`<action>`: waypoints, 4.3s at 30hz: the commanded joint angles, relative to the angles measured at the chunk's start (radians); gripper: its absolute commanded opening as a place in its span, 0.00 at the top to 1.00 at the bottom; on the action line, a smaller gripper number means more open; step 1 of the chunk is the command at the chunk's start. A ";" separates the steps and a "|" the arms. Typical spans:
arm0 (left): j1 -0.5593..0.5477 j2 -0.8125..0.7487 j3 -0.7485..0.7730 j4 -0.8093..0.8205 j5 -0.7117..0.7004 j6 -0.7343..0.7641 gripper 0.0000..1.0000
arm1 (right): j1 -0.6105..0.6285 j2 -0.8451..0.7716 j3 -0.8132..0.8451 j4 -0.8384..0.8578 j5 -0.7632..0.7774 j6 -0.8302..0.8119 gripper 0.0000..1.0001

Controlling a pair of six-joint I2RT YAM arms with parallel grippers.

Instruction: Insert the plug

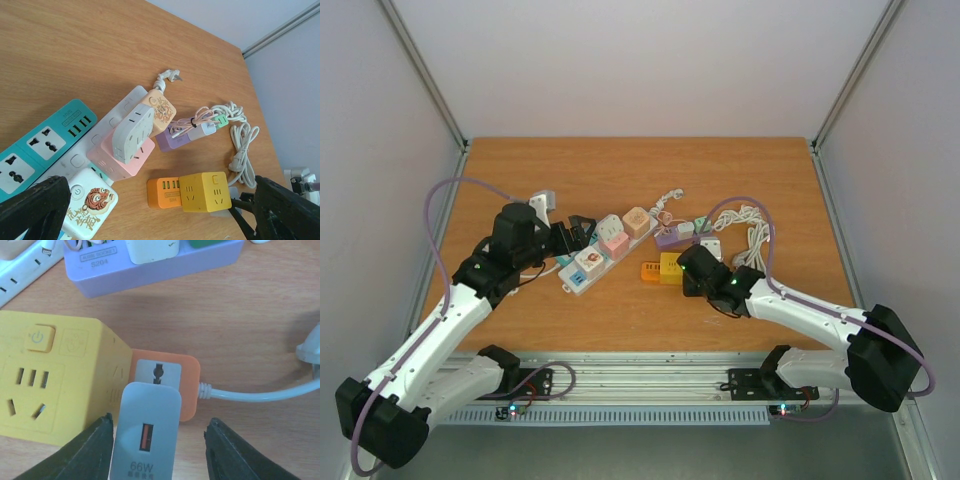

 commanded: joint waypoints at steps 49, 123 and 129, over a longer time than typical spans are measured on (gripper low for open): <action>0.011 0.002 -0.007 0.028 0.029 0.001 0.01 | -0.083 0.175 0.327 -0.307 -0.077 -0.066 0.56; 0.047 0.004 -0.079 -0.238 -0.027 -0.114 0.01 | -0.082 -0.237 0.327 -0.337 -0.018 -0.098 0.21; 0.047 -0.267 0.028 -0.388 -0.124 -0.068 0.01 | -0.082 -0.360 0.319 -0.390 0.077 -0.122 0.03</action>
